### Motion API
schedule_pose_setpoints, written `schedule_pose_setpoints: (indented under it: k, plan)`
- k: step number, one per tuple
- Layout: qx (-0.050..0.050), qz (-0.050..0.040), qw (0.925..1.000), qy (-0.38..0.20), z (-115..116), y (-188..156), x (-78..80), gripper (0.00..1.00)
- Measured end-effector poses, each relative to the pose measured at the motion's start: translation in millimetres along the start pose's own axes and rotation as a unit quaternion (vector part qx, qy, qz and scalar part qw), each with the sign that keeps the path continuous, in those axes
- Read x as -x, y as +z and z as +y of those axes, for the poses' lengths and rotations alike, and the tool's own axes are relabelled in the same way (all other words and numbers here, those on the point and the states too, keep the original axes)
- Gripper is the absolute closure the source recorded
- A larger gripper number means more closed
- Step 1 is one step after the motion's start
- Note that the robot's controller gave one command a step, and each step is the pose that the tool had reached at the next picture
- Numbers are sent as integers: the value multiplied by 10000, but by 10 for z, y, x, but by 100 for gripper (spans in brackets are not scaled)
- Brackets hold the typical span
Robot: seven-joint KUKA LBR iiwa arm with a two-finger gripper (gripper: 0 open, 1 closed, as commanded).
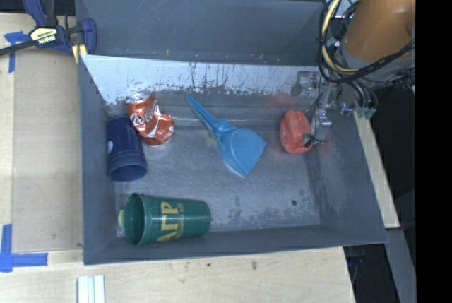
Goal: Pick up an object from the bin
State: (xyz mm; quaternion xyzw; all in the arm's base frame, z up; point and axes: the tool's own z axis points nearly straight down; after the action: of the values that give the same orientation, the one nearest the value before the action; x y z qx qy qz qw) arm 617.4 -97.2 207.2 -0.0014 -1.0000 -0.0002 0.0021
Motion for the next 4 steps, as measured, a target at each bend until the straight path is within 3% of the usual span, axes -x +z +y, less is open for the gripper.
schedule_pose_setpoints:
  k: [1,2,3,4]
  plan:
    - [-6,-43,10000,-9,3,-51,16,0]
    - [-10,-62,9987,-503,-17,186,16,0]
    - [-2,-42,9998,-212,-143,445,-9,0]
    - [-4,-67,9989,470,-260,497,26,0]
